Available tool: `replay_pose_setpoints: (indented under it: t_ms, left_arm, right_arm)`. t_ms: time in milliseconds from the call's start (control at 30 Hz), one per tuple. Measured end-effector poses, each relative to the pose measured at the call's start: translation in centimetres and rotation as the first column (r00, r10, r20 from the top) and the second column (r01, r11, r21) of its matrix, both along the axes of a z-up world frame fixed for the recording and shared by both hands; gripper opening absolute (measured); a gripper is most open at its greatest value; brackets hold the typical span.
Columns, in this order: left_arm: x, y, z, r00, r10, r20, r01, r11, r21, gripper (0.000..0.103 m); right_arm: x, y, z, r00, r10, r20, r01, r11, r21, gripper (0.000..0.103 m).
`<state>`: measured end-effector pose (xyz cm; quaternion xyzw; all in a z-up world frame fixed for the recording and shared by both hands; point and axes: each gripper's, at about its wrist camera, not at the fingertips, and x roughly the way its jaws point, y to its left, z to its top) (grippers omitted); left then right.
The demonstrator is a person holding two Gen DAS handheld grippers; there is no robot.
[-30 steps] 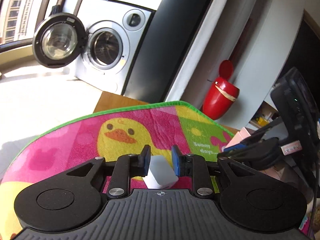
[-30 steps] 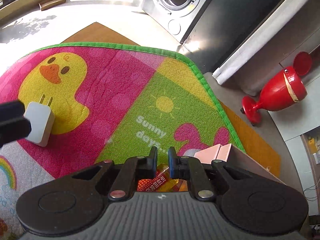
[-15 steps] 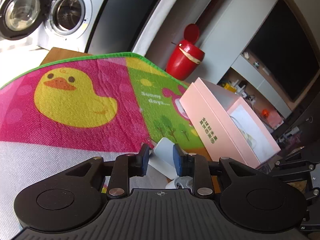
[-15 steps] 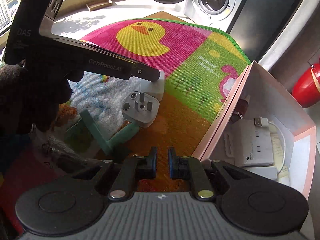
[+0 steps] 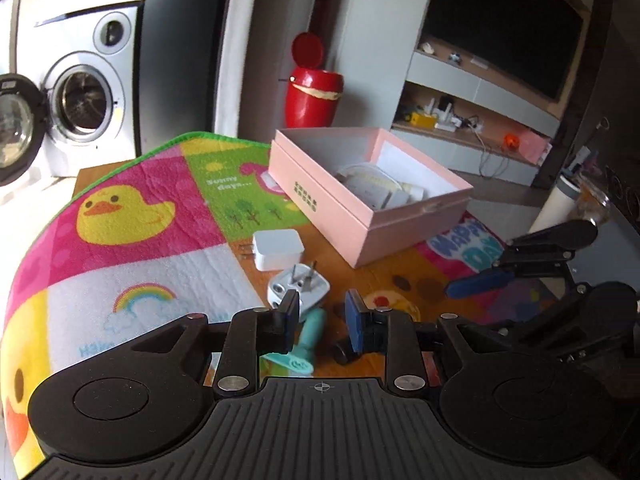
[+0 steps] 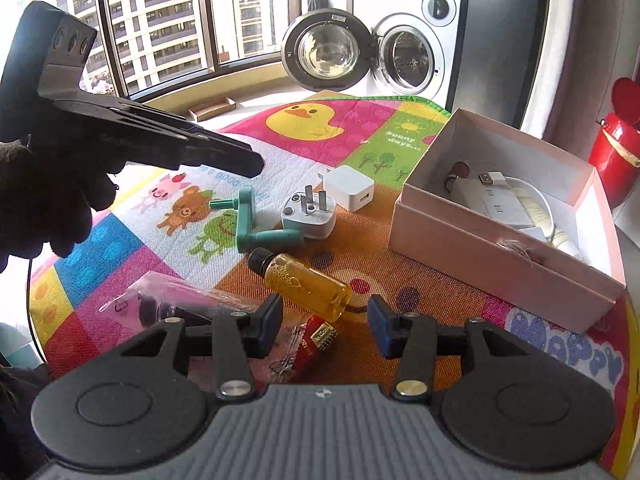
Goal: Organize rigid objects
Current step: 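Move the right gripper toward the orange bottle on the mat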
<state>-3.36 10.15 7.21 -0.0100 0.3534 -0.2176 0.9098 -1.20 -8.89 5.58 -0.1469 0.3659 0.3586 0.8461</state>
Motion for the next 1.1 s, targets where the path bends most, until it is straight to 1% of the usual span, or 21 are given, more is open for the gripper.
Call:
replay_pose_setpoints:
  t_ms: [33,67,100,133,200,233,300,400,500,567,600,667,700,733,800,833,867,933,1000,1033,1100]
  left_arm:
    - [-1.0,-1.1,-0.4,0.999,-0.046,-0.029,0.047,0.998,0.031,0.029]
    - [-1.8,-1.9,-0.8,0.996,-0.069,-0.049,0.072,0.996,0.060,0.030]
    - [-2.8,-3.0,-1.6,0.993,-0.086,-0.079,0.094,0.989,0.110,0.032]
    - [-3.4,-3.8,-2.4,0.991,-0.084,-0.103,0.100,0.982,0.159,0.032]
    - [-4.1,-5.0,-3.7,0.992,-0.069,-0.101,0.093,0.962,0.258,0.032]
    - [-4.2,-5.2,-4.2,0.991,-0.073,-0.108,0.100,0.959,0.264,0.035]
    - [-4.0,-5.9,-4.5,0.990,-0.078,-0.118,0.105,0.965,0.241,0.039]
    - [-3.4,-6.9,-4.7,0.990,-0.084,-0.109,0.106,0.971,0.214,0.041]
    - [-2.4,-7.0,-5.0,0.993,-0.039,-0.111,0.060,0.980,0.191,0.041]
    - [-2.3,-6.6,-5.0,0.992,-0.016,-0.124,0.036,0.987,0.158,0.040]
    - [-2.6,-6.4,-5.0,0.993,-0.006,-0.121,0.022,0.991,0.135,0.040]
    - [-3.0,-5.9,-5.2,0.995,0.008,-0.102,0.003,0.994,0.107,0.037]
    - [-3.3,-5.8,-5.2,0.996,0.023,-0.091,-0.014,0.995,0.098,0.029]
    - [-3.6,-5.4,-5.2,0.995,0.030,-0.092,-0.023,0.997,0.079,0.024]
    - [-4.1,-4.4,-5.1,0.993,0.058,-0.106,-0.055,0.998,0.032,0.023]
    - [-4.5,-3.9,-5.1,0.991,0.079,-0.104,-0.076,0.997,0.033,0.023]
    - [-4.9,-3.4,-5.0,0.990,0.109,-0.094,-0.105,0.993,0.053,0.023]
    - [-5.3,-2.5,-4.8,0.985,0.154,-0.077,-0.145,0.984,0.105,0.023]
    - [-5.1,-1.8,-4.5,0.980,0.191,-0.061,-0.180,0.973,0.148,0.023]
    - [-5.0,-1.6,-4.5,0.977,0.203,-0.057,-0.192,0.969,0.156,0.023]
    - [-4.8,-1.2,-4.7,0.976,0.209,-0.060,-0.199,0.970,0.140,0.024]
  right_arm:
    - [-0.1,-0.3,-0.2,1.000,-0.003,0.005,0.003,1.000,-0.002,0.050]
    - [-0.4,-0.6,-0.3,1.000,-0.006,0.009,0.007,1.000,-0.003,0.050]
    - [-0.6,-1.0,-0.4,1.000,-0.008,0.010,0.008,1.000,-0.006,0.050]
    - [-0.8,-1.4,-0.5,1.000,-0.011,0.007,0.011,1.000,-0.007,0.050]
    - [-1.2,-2.0,-0.7,1.000,-0.019,-0.006,0.019,1.000,0.000,0.051]
    - [-1.4,-2.2,-0.8,1.000,-0.022,-0.012,0.022,1.000,0.004,0.052]
    - [-2.0,-2.9,-1.2,0.999,-0.037,-0.021,0.037,0.999,0.011,0.053]
    - [-2.4,-3.5,-1.8,0.998,-0.062,-0.022,0.062,0.998,0.001,0.056]
    - [-2.6,-4.6,-2.5,0.990,-0.139,-0.004,0.139,0.990,0.004,0.057]
    - [-2.4,-5.2,-2.8,0.981,-0.196,-0.001,0.196,0.980,0.032,0.062]
    - [-2.1,-5.5,-3.1,0.973,-0.231,-0.006,0.231,0.972,0.044,0.064]
    - [-1.5,-5.5,-3.6,0.968,-0.250,-0.028,0.251,0.967,0.034,0.064]
    - [-1.3,-5.3,-3.6,0.967,-0.254,-0.033,0.255,0.966,0.034,0.064]
    - [-1.3,-5.0,-3.5,0.966,-0.257,-0.029,0.258,0.965,0.046,0.064]
    - [-1.5,-4.0,-2.7,0.969,-0.246,0.009,0.244,0.966,0.082,0.064]
    - [-1.6,-3.4,-2.3,0.971,-0.235,0.030,0.232,0.969,0.089,0.066]
    - [-1.7,-2.3,-1.8,0.973,-0.223,0.055,0.217,0.972,0.091,0.071]
    - [-1.7,-0.4,-1.4,0.975,-0.209,0.077,0.203,0.976,0.084,0.079]
    - [-1.4,1.5,-1.4,0.976,-0.202,0.076,0.197,0.978,0.073,0.079]
    - [-1.2,2.6,-1.6,0.974,-0.213,0.072,0.207,0.975,0.074,0.079]
    - [-0.8,4.1,-2.2,0.967,-0.246,0.067,0.242,0.968,0.068,0.079]
